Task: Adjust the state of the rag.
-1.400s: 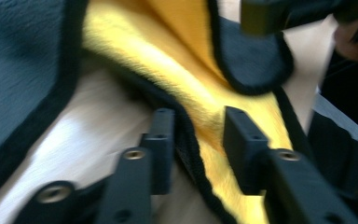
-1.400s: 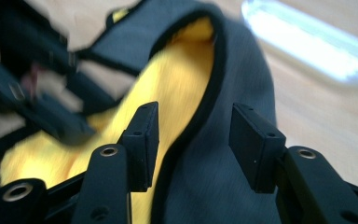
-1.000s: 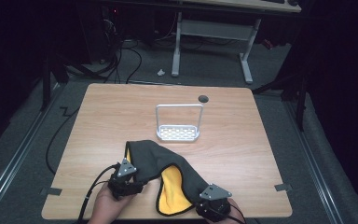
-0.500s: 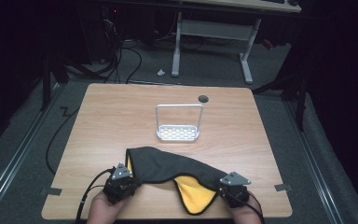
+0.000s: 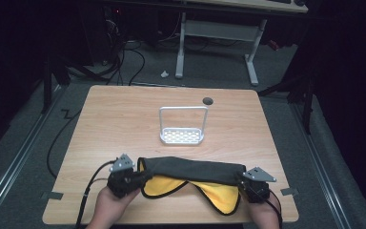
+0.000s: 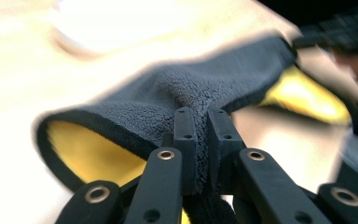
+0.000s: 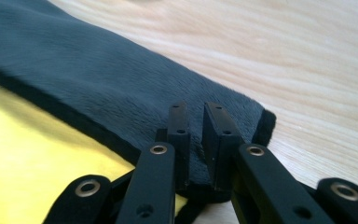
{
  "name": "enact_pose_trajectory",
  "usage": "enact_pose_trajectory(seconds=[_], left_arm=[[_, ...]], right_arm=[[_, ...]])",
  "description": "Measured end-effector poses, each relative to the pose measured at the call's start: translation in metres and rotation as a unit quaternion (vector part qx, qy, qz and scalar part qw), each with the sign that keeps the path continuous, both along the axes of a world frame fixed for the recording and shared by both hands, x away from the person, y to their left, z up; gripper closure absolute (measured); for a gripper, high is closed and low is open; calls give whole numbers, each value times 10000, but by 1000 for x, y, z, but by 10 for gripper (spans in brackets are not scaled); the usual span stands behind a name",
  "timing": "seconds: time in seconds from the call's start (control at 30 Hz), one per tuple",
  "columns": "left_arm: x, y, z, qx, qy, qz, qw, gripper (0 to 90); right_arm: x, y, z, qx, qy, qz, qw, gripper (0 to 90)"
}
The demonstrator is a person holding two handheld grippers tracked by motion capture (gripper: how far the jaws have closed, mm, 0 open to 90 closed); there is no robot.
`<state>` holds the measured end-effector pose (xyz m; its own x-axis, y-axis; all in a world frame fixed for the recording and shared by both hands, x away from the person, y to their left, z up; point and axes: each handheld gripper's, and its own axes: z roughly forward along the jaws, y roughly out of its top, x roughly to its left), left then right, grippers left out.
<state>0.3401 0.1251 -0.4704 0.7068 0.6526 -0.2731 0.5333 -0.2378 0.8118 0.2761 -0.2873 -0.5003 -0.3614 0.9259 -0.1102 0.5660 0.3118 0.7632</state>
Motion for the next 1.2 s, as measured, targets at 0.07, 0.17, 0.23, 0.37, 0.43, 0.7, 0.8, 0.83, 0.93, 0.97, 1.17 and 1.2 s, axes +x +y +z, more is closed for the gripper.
enact_pose_trajectory(seconds=[0.07, 0.17, 0.23, 0.37, 0.43, 0.7, 0.8, 0.83, 0.93, 0.97, 1.17, 1.2], left_arm=[[20, -2, -2, 89, -43, 231, 9997, 825], [50, -8, -21, 480, 218, 614, 9967, 760], [57, -7, -32, 508, 489, 711, 9950, 623], [30, 5, -29, 177, 237, 732, 9969, 414], [6, 13, -26, -148, 186, 612, 9978, 395], [-34, -22, -55, 1219, 160, -19, 9924, 513], [-41, -17, -55, 1349, 85, -117, 9908, 515], [-45, -13, -54, 1378, 86, -108, 9904, 523], [-61, -1, -53, 1446, 122, -133, 9893, 541], [-67, 2, -52, 1449, 175, -182, 9891, 541], [-93, 21, -50, 1315, 390, -292, 9901, 560], [-93, 21, -50, 1315, 390, -292, 9901, 561]], right_arm=[[-7, 5, 4, 126, -50, 111, 9998, 817], [-16, 14, 3, 205, 13, 384, 9991, 805], [-18, 18, -1, 169, 102, 478, 9987, 793], [-18, 14, -6, 155, 228, 438, 9987, 788], [-20, 11, -7, 183, 269, 419, 9986, 789], [-25, 14, -20, -60, 680, 444, 9967, 804], [-23, 13, -20, -53, 662, 385, 9971, 804], [-23, 11, -20, -116, 630, 330, 9974, 804], [-23, 0, -19, -183, 620, 119, 9978, 808], [-23, 0, -19, -183, 620, 119, 9978, 808], [-44, -16, -20, -174, 585, -49, 9981, 809], [-45, -18, -20, -127, 595, -45, 9981, 794]])
